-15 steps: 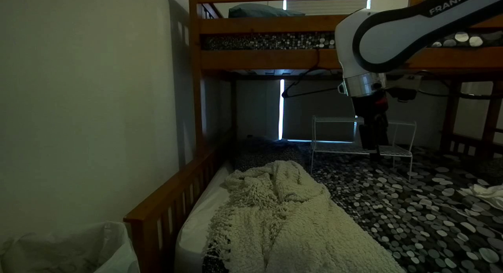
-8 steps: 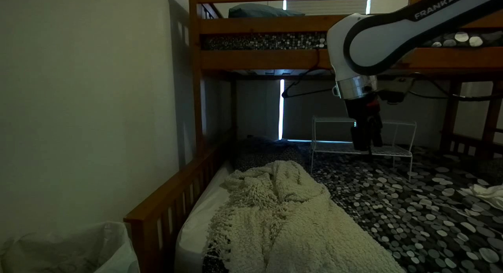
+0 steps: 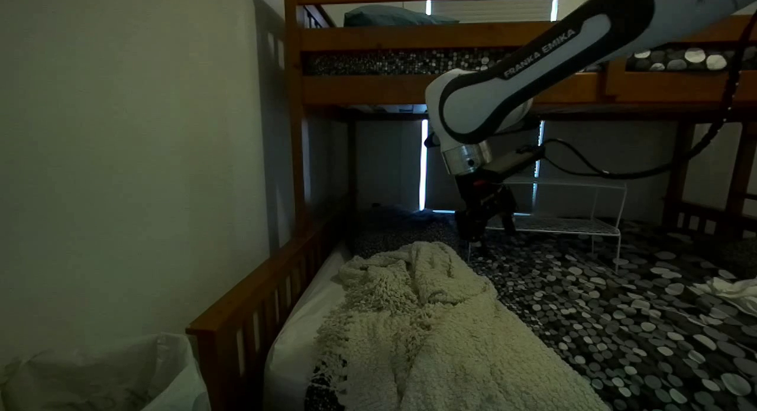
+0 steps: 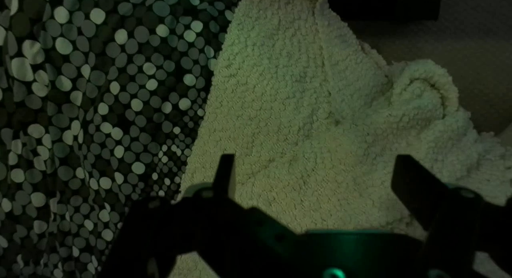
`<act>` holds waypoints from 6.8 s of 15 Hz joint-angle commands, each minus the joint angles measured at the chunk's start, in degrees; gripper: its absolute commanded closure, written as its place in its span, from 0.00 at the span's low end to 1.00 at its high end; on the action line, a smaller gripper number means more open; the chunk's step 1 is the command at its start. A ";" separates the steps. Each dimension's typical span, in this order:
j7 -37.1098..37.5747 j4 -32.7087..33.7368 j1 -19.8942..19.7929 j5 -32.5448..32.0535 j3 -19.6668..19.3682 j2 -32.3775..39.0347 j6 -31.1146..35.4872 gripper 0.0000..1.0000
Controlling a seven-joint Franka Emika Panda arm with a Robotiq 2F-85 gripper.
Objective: Move the white fleece slightly to the right and then fold it in the middle
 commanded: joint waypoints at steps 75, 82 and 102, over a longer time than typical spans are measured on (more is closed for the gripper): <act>-40.21 55.27 -33.70 30.20 0.85 51.40 45.51 0.97; -32.37 47.61 -30.16 20.57 -7.33 39.54 32.07 0.97; -26.88 51.31 -47.43 28.69 -19.74 42.11 27.21 0.97</act>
